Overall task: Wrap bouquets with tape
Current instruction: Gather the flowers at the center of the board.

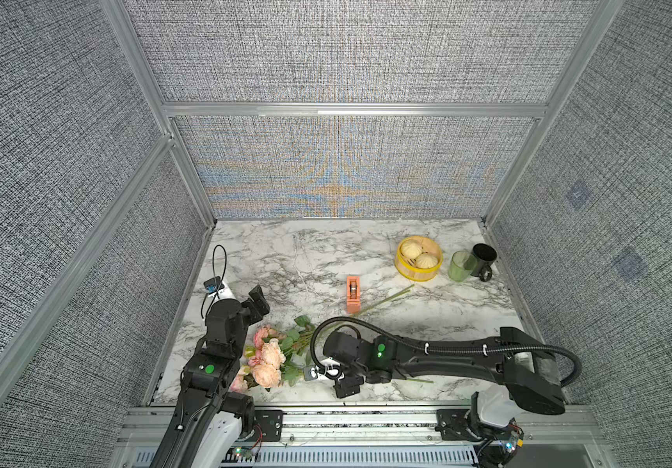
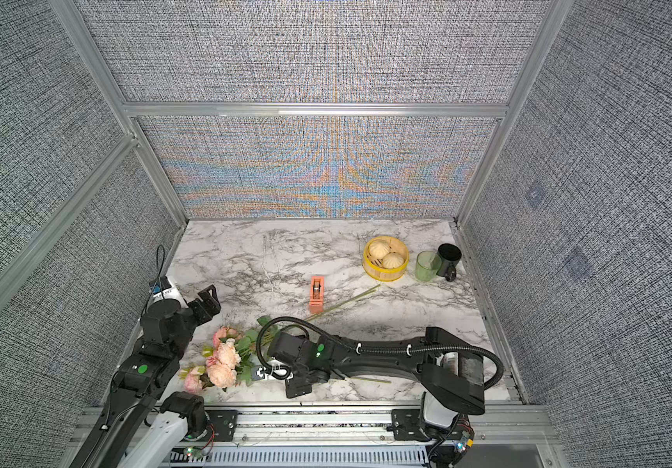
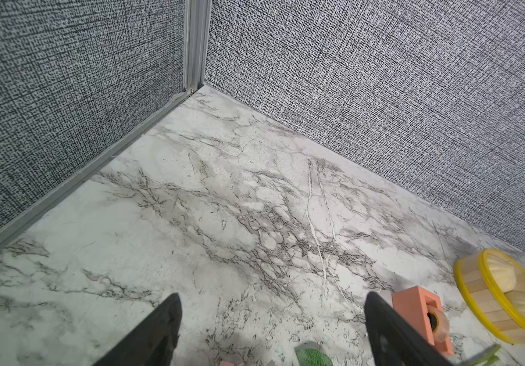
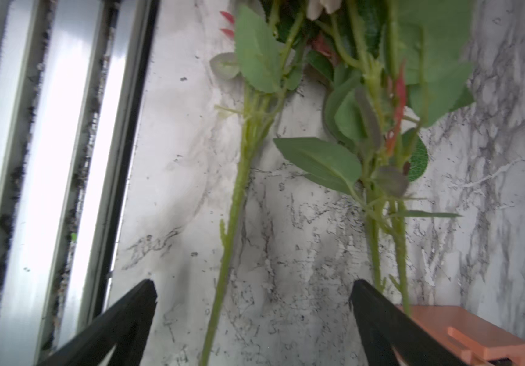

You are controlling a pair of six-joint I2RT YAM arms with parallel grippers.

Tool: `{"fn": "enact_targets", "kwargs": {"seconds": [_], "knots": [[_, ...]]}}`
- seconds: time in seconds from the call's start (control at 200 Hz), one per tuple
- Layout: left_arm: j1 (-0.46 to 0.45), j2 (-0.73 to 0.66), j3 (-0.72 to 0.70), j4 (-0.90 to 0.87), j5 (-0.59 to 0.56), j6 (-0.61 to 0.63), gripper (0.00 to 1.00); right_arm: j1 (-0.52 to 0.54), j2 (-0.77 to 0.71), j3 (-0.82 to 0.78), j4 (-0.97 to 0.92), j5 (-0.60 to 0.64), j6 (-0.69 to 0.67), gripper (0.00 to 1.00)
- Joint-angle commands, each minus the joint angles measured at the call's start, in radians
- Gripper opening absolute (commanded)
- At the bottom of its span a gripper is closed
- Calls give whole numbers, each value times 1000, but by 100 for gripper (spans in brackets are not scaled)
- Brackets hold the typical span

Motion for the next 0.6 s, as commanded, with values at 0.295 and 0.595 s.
{"fn": "enact_targets", "kwargs": {"seconds": [0.295, 0.595], "knots": [[0, 15, 4, -7, -17, 24, 89, -88, 118, 1, 233, 190, -128, 99], [0, 19, -4, 3, -27, 37, 89, -213, 152, 121, 82, -68, -240, 99]]}}
